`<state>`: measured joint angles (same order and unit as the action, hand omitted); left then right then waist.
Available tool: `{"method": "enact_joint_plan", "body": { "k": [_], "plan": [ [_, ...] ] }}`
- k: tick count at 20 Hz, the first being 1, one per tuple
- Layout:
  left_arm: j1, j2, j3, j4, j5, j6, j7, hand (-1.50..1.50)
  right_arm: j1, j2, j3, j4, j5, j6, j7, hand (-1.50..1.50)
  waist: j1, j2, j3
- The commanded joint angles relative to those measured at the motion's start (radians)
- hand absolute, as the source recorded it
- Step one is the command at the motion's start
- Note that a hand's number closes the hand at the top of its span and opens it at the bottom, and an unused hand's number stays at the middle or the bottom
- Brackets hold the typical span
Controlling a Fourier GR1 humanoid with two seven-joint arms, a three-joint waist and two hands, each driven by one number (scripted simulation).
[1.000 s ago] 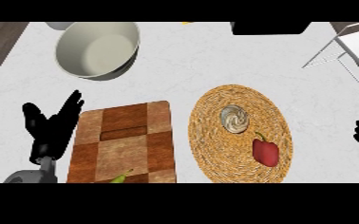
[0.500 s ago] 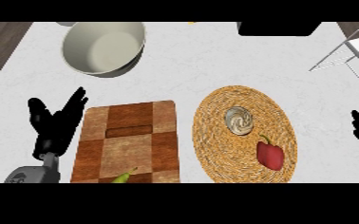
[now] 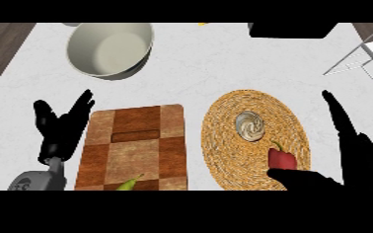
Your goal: Pick the cupcake from the placemat and place it in the tiered shelf
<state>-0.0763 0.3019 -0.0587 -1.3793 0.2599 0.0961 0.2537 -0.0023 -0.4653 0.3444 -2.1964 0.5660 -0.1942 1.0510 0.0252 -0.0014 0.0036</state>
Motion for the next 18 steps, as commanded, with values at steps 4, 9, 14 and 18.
{"method": "enact_joint_plan", "body": {
  "k": [4,9,14,18],
  "plan": [
    [0.058,-0.047,-0.026,0.001,-0.019,0.018,0.023,0.00,-0.187,0.097,0.062,0.129,0.059,0.143,0.190,-1.50,-0.012,0.002,-0.005],
    [0.037,-0.018,0.008,0.003,-0.011,0.001,0.033,0.00,-0.168,0.225,0.148,0.252,0.216,0.097,0.230,-1.50,-0.016,0.002,-0.005],
    [0.045,-0.019,0.029,0.039,-0.004,-0.035,-0.004,0.00,-0.137,0.262,0.130,0.290,0.297,0.108,0.194,-1.50,-0.024,0.002,-0.004],
    [0.055,0.007,0.051,-0.028,0.014,-0.039,0.071,0.00,-0.190,0.340,0.112,0.329,0.343,0.149,0.206,-1.50,-0.019,0.001,-0.004]
  ]
}}
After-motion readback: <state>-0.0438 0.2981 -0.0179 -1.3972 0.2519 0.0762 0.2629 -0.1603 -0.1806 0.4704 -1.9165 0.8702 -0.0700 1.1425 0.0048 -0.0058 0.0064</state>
